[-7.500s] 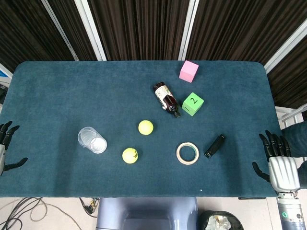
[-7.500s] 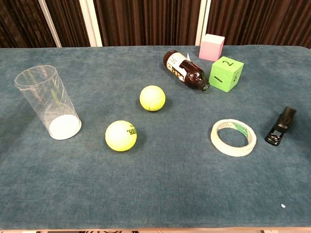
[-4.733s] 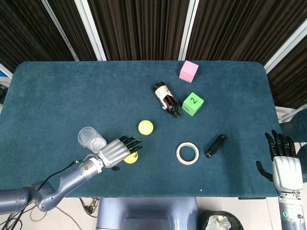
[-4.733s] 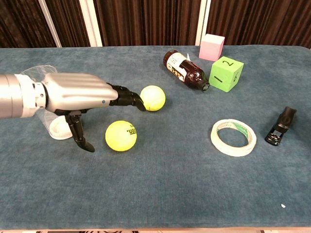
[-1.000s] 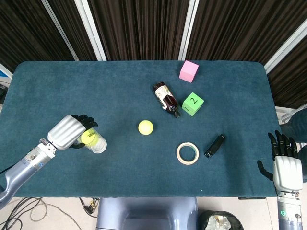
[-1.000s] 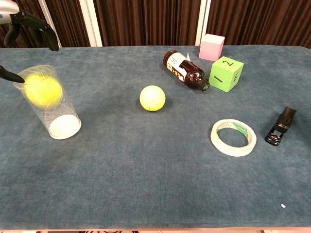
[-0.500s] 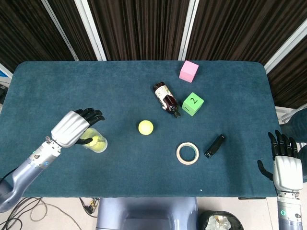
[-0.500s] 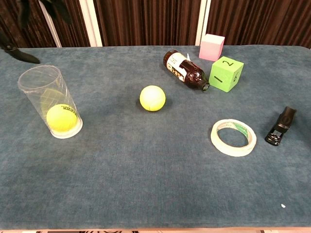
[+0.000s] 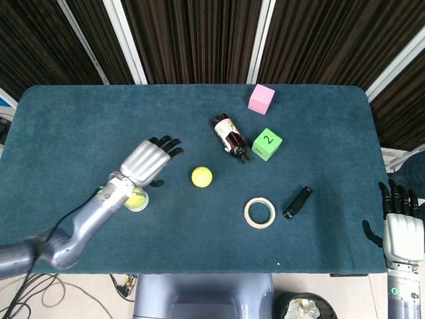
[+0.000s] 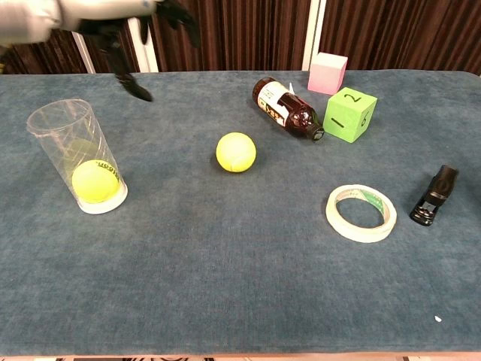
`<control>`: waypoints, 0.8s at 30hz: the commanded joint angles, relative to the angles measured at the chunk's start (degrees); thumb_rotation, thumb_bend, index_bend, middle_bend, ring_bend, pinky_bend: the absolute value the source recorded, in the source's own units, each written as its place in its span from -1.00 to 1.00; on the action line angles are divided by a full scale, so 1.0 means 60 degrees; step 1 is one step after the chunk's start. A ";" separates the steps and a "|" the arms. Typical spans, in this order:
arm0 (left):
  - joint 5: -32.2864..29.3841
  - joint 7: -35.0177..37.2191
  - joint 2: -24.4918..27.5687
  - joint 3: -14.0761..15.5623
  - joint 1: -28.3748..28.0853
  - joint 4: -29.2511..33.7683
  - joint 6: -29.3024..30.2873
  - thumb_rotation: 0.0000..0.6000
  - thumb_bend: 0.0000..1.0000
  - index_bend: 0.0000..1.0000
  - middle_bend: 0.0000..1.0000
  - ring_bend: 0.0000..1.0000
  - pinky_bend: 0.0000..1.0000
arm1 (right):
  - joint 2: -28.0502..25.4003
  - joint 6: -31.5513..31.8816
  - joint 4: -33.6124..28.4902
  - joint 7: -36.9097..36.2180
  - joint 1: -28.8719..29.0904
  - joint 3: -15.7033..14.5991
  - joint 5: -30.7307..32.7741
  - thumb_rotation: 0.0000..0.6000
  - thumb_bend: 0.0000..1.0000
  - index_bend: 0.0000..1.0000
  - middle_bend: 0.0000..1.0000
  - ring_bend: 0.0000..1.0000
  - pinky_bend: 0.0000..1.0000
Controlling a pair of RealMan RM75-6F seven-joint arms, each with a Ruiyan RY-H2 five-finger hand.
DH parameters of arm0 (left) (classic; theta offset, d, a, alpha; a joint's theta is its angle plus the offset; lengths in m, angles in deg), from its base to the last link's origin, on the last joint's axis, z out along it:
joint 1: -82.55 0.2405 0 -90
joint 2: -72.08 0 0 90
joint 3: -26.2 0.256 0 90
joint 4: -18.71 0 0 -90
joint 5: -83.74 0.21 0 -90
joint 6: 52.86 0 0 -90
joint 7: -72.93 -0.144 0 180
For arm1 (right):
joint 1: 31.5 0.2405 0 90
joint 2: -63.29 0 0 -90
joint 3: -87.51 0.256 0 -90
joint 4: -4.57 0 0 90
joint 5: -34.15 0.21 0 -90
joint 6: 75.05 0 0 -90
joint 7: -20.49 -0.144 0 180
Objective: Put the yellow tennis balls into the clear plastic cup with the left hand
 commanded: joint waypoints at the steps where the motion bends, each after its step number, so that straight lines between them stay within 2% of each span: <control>1: -0.1453 -0.0884 -0.1357 -0.0206 -0.1070 -0.1008 -0.0473 1.00 -1.00 -0.51 -0.69 -0.72 -0.33 | -0.0057 -0.0028 -0.0065 -0.0103 -0.0013 0.0040 0.0071 1.00 -0.30 -0.84 -1.00 -1.00 -1.00; 7: -0.1573 -0.0754 -0.2364 -0.0054 -0.1529 -0.2145 -0.0730 1.00 -1.00 -0.51 -0.69 -0.73 -0.37 | -0.0155 0.0054 -0.0131 -0.0161 -0.0053 0.0079 0.0087 1.00 -0.30 -0.84 -1.00 -1.00 -1.00; 14: -0.1610 -0.0177 -0.3878 0.0081 -0.1977 -0.4040 -0.1195 1.00 -1.00 -0.52 -0.71 -0.78 -0.41 | -0.0215 0.0105 -0.0177 -0.0231 -0.0080 0.0096 0.0089 1.00 -0.30 -0.84 -1.00 -1.00 -1.00; 22: -0.0909 0.0368 -0.4834 0.0382 -0.2127 -0.5127 -0.1357 1.00 -1.00 -0.52 -0.69 -0.78 -0.38 | -0.0320 0.0248 -0.0262 -0.0370 -0.0140 0.0138 0.0052 1.00 -0.30 -0.84 -1.00 -1.00 -1.00; 24: -0.0824 0.0448 -0.5013 0.0401 -0.2149 -0.5342 -0.1351 1.00 -1.00 -0.50 -0.66 -0.74 -0.30 | -0.0334 0.0213 -0.0271 -0.0396 -0.0138 0.0130 0.0069 1.00 -0.30 -0.84 -1.00 -1.00 -1.00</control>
